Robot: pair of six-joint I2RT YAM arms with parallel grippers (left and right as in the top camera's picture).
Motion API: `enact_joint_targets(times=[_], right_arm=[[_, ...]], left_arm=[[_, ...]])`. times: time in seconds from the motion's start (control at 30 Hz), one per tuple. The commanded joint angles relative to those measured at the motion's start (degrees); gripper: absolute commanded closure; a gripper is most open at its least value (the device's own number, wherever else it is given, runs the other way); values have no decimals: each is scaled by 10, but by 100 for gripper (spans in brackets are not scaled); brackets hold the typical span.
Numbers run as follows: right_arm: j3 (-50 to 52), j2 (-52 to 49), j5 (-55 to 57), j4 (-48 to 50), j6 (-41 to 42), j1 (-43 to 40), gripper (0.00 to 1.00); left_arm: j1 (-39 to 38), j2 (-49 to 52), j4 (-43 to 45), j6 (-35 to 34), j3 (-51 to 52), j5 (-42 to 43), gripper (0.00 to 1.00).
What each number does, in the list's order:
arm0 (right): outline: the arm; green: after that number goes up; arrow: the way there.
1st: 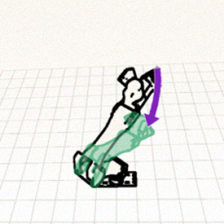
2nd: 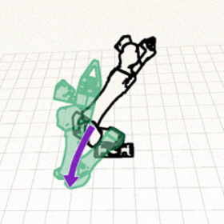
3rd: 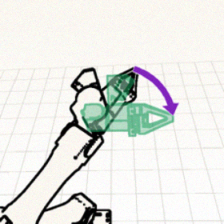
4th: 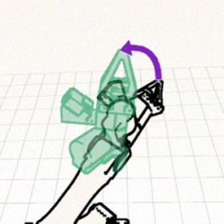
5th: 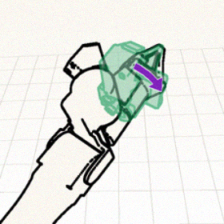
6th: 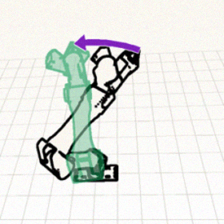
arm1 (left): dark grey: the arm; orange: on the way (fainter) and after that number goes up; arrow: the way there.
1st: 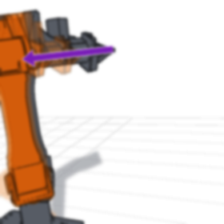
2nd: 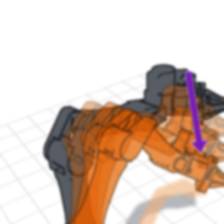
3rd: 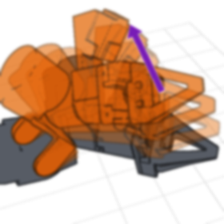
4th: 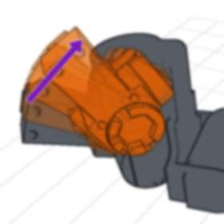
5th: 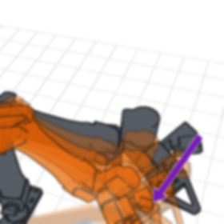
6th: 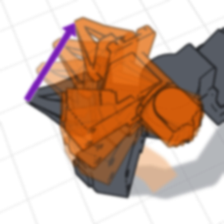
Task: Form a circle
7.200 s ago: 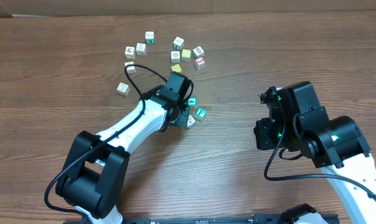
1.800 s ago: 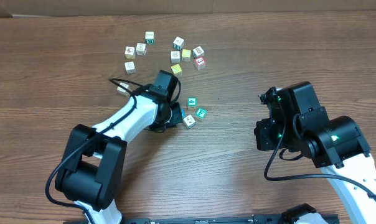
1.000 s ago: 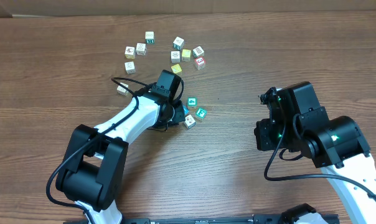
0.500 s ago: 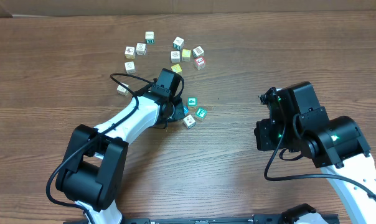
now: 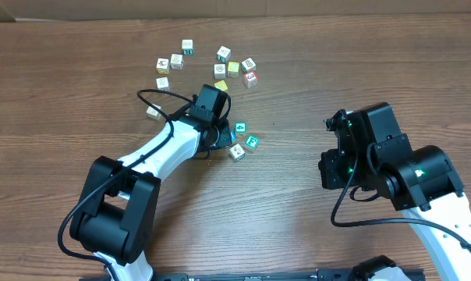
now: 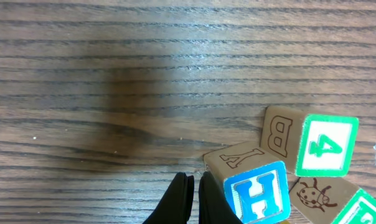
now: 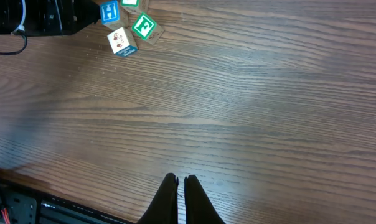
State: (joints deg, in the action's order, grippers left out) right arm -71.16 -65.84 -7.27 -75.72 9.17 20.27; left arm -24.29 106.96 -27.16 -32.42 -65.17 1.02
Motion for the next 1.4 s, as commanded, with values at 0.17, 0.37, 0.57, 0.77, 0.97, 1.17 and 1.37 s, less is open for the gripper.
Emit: enact_joint_targets(times=[0.17,0.37,0.57,0.77,0.97,1.17,1.37], right_arm=[[-13,11,-3,4,-5,-3,96],[-11,-5,-24,37,-5,-1,96],[10,-73,-83,114,-5,-1,96],[12,-174,-94,166,-5,0,96],[12,-261,-104,193,-4,0,96],[14,-319,-120,230,-4,0,96],[14,-374,-149,270,-4,4,96]], left_arm=[[0,5,-4,26,2,-14,96],[20,-44,-67,40,-24,-44,96],[48,-148,-92,92,-29,-41,96],[52,-214,-130,134,-29,-40,96],[52,-223,-153,136,-29,-27,96],[52,-223,-150,143,-29,-27,96],[52,-223,-150,145,-29,-27,96]])
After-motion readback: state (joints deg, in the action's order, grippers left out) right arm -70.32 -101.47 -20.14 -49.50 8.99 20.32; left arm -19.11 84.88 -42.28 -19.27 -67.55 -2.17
